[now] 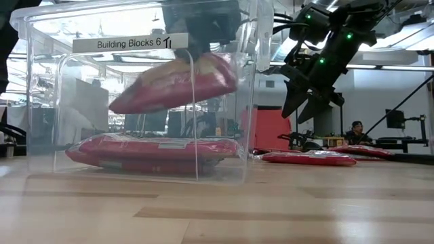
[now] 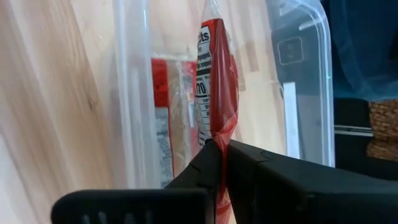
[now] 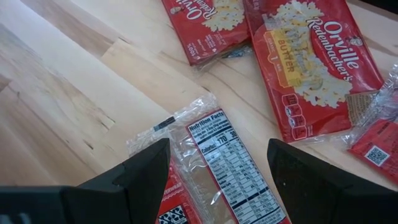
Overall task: Sort popcorn bags into baskets
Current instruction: Put the red popcorn bag into the container
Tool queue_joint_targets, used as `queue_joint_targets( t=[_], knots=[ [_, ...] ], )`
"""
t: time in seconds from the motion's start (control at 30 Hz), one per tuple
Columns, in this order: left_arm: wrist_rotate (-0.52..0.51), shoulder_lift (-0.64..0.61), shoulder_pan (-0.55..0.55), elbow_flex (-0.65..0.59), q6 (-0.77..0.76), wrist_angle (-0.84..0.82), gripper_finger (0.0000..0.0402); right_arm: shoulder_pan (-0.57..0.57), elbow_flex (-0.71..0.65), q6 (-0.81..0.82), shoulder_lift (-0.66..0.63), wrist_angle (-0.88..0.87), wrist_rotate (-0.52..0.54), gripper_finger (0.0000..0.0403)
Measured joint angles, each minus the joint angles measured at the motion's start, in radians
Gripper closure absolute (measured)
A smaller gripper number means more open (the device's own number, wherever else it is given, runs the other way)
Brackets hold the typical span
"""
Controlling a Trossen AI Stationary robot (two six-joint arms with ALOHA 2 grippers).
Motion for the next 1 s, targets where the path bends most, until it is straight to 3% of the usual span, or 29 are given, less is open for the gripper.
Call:
queue_joint_targets(
  t=[0.4,0.53,0.63,0.73,0.87,1.0],
  knots=[
    [0.007,-0.002,0.037,0.003,-0.011,-0.005,0.0292,0.0,0.0,0.0,0.0,0.0,0.014,0.0108],
    [-0.008,-0.005,0.074,0.072,-0.03,-0.067,0.0275,-0.003,0.0,-0.002,0.0,0.0,0.014,0.0108],
    [-0.083,-0.006,0.104,0.16,-0.023,-0.137,0.0274,-0.015,0.0,-0.004,-0.005,0.0,0.014,0.0107],
    [-0.235,-0.007,0.138,0.243,-0.008,-0.16,0.0275,-0.034,0.0,-0.023,-0.024,0.008,0.014,0.0108],
    [-0.39,-0.009,0.222,0.277,-0.04,-0.055,0.0271,-0.065,0.001,-0.025,-0.064,0.003,0.014,0.0108],
    [-0.387,-0.008,0.346,0.213,-0.112,0.029,0.0251,-0.089,0.001,-0.026,-0.115,-0.014,0.014,0.0107]
  ],
)
